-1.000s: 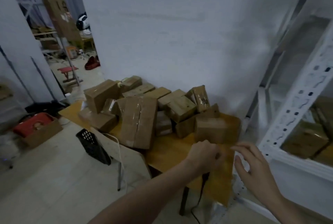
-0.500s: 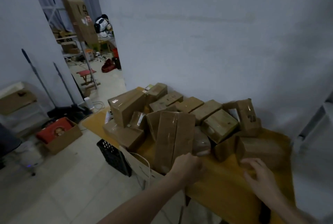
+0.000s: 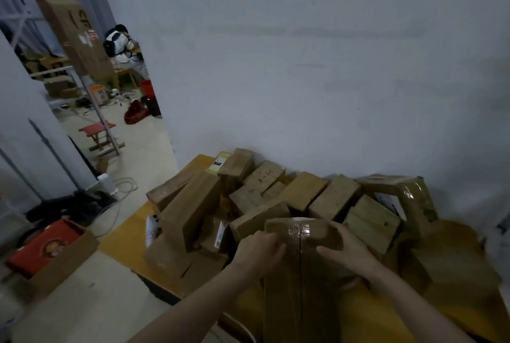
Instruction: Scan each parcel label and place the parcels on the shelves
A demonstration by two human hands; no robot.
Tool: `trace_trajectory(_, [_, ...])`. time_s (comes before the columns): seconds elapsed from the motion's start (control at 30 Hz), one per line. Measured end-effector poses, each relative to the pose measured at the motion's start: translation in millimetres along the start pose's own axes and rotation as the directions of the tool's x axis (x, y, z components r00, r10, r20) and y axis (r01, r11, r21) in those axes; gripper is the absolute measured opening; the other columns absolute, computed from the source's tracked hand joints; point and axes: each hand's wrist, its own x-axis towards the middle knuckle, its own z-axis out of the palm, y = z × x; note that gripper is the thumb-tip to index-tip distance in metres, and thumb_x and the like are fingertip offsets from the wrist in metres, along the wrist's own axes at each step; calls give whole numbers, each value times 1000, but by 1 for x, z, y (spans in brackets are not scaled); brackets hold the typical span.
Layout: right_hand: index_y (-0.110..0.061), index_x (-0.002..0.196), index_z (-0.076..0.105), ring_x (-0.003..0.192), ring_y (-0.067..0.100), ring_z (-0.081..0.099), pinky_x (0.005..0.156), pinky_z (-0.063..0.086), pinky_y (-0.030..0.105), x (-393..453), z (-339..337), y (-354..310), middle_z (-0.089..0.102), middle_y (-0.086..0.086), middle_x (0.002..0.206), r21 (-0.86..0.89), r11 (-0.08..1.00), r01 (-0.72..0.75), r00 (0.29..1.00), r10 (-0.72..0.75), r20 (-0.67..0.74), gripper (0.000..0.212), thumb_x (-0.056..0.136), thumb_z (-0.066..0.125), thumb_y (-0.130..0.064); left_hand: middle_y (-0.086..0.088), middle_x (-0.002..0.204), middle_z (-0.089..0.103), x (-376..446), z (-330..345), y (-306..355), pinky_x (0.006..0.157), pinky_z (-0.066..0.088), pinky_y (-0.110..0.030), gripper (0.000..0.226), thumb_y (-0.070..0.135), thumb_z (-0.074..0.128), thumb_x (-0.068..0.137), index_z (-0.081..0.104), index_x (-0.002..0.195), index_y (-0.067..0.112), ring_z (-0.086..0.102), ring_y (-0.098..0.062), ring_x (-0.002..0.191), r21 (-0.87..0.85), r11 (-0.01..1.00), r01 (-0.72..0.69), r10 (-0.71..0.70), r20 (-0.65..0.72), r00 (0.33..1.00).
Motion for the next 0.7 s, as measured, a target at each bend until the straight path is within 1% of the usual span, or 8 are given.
trace_trajectory(0.07, [-18,145,34,130,22,42,99,37,28,21,0,-13,43,3,142,94,991,-93,995,94,-16,74,84,67,-43,5,92,61,24,-1,-17,70,53,-25,24,40,44,99,59,101,21,59,-8,77,-32,999,2,-3,-40,999])
trace_trajectory(0.13, [-16,142,42,128,27,44,102,35,31,39,4,-19,44,8,144,253,935,-249,961,270,-52,66,89,55,-53,5,93,59,44,-2,-33,68,51,-22,24,41,43,100,55,105,21,58,-9,78,-76,997,19,-22,-40,999])
trace_trajectory(0.27, [-7,130,53,117,34,52,95,42,38,54,21,-27,55,16,131,512,746,-426,852,521,-49,63,90,53,-56,5,82,58,73,1,-54,65,48,-21,32,42,36,103,56,89,21,55,-6,71,-273,956,109,-63,172,983])
trace_trajectory(0.33, [-7,127,56,116,35,54,96,44,38,56,30,-23,57,17,128,575,707,-412,817,566,-109,57,90,58,-49,7,75,54,78,0,-55,61,45,-18,36,42,33,104,51,79,24,52,-5,65,-373,912,173,-50,318,947])
trace_trajectory(0.4, [-10,123,61,112,32,57,102,44,41,49,36,-22,61,14,123,600,710,-369,798,573,-186,53,88,61,-48,7,77,56,81,7,-58,60,44,-18,33,42,35,103,52,80,24,52,-4,65,-441,880,177,-10,355,935])
trace_trajectory(0.57, [-17,125,57,110,27,53,91,47,39,-1,40,-29,55,8,121,628,717,-301,708,610,-357,42,93,55,-44,5,94,68,78,1,-44,71,57,-23,34,44,41,101,60,107,16,64,-4,78,-526,850,-15,161,234,959])
trace_trajectory(0.63, [-17,128,54,110,25,52,93,47,41,-23,39,-34,53,6,124,641,721,-261,666,615,-421,44,93,54,-44,8,102,66,74,-7,-33,68,54,-15,34,40,44,101,52,125,18,63,0,80,-545,834,-85,216,181,960])
trace_trajectory(0.7, [-18,127,51,107,21,53,89,47,38,-44,35,-42,51,3,121,644,744,-180,636,587,-501,40,95,54,-40,7,111,66,73,-13,-21,65,52,-13,47,40,46,100,39,141,19,64,-2,85,-559,816,-146,263,135,955])
